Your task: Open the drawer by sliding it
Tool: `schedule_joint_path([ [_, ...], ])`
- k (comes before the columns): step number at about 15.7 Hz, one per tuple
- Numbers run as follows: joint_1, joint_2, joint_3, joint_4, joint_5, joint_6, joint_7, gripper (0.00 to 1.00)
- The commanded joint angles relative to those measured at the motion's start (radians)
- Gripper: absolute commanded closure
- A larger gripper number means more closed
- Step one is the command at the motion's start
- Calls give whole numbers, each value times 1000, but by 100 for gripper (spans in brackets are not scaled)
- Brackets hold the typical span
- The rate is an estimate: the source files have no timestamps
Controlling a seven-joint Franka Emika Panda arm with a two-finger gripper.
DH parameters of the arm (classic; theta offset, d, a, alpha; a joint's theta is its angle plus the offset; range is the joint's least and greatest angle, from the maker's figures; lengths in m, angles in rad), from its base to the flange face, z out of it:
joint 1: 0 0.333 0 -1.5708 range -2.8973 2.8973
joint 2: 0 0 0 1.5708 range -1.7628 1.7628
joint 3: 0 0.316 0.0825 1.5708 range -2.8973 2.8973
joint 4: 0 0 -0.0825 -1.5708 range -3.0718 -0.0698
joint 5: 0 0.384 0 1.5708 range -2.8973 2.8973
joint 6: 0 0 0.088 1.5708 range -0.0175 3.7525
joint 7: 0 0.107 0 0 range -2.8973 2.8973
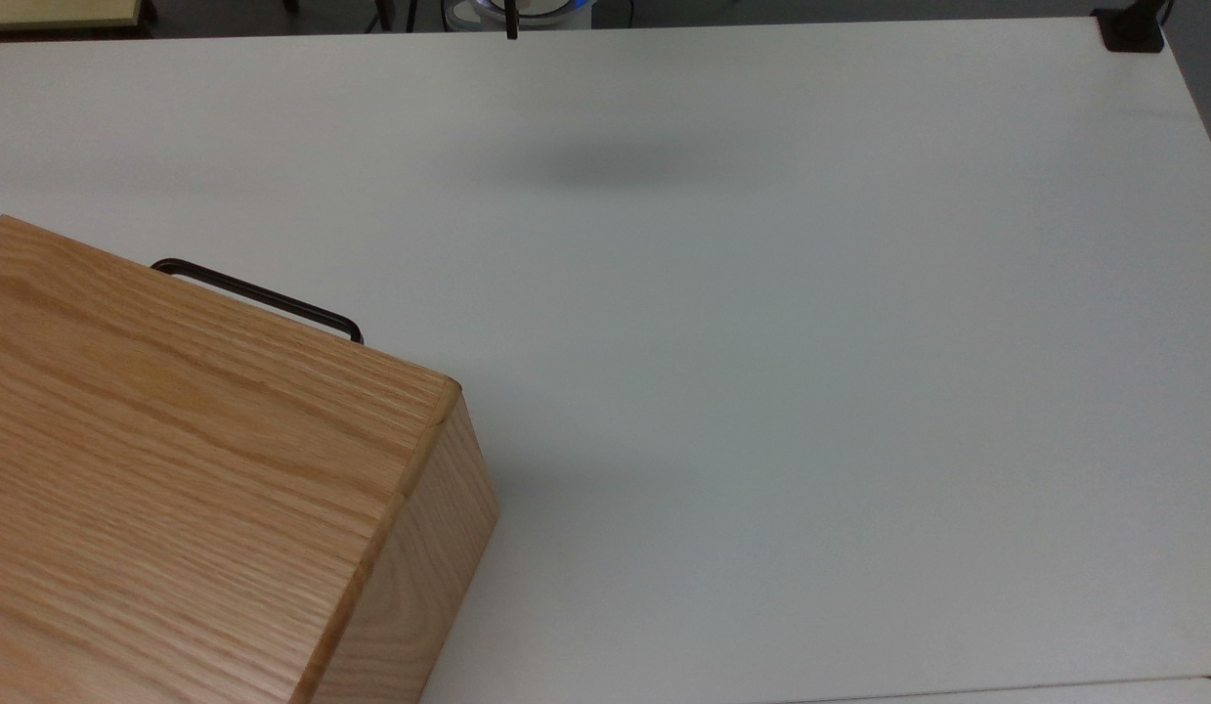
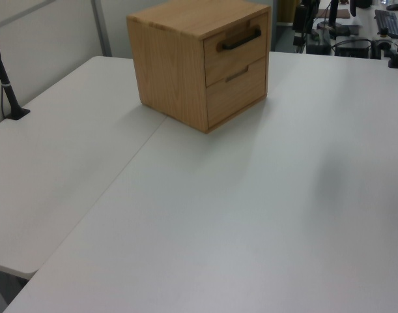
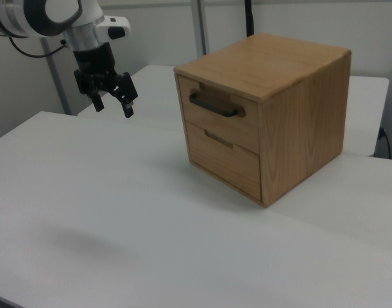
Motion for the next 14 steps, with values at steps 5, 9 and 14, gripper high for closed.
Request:
schedule_joint_path([
  [5, 16, -14, -19, -30, 5, 17, -5, 0],
  [9, 16, -14, -19, -30, 5, 19, -5, 0],
  [14, 16, -14, -19, -29, 5, 14, 5, 0],
])
